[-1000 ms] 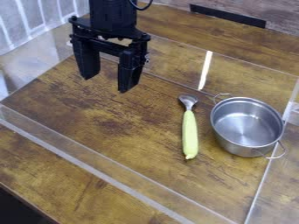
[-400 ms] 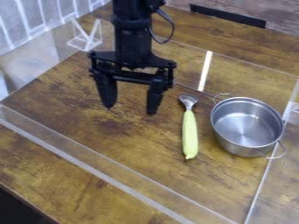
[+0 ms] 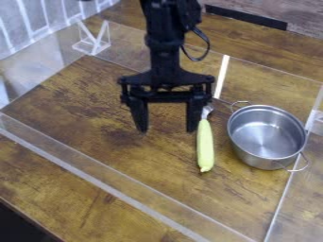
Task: Move the green spoon to the left
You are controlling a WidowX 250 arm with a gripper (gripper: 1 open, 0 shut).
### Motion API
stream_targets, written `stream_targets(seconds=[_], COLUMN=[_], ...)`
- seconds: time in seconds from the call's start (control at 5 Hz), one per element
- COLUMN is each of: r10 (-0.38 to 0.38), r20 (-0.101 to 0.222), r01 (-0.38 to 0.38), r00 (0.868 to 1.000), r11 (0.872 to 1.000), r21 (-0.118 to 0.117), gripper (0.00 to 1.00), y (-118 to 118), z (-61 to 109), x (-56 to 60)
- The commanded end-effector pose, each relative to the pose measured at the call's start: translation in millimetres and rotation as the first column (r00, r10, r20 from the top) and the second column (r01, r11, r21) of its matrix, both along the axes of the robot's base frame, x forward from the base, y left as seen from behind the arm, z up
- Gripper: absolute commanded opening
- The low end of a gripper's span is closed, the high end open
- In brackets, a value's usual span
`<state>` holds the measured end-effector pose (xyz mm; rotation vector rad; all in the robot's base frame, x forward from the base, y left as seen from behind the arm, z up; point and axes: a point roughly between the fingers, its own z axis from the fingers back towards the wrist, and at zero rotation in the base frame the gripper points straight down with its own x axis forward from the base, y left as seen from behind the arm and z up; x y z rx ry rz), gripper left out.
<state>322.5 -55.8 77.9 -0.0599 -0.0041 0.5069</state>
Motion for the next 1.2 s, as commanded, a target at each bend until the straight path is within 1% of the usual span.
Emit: stream_targets(seconds=[0.0, 0.2, 0.4, 0.8, 1.0], r10=[0.028, 0.035, 0.022, -0.01, 0.014], r20=[0.071, 0.083, 0.086, 0.075, 0.065], r01=[-0.026, -0.031, -0.017, 0.016, -0.009], r00=[0.997, 0.996, 0.996, 0.997, 0.998], r11=[0.999, 0.998, 0.998, 0.997, 0.997], r21=[-0.031, -0.053, -0.062, -0.076, -0.082], gripper=[1.0, 1.0, 1.0, 1.0, 1.0], y=[-12, -30, -44, -48, -55], z=[6.5, -6.9, -20.1, -15.6, -32.8], x=[17.3, 25.1, 36.8, 47.1, 57.4])
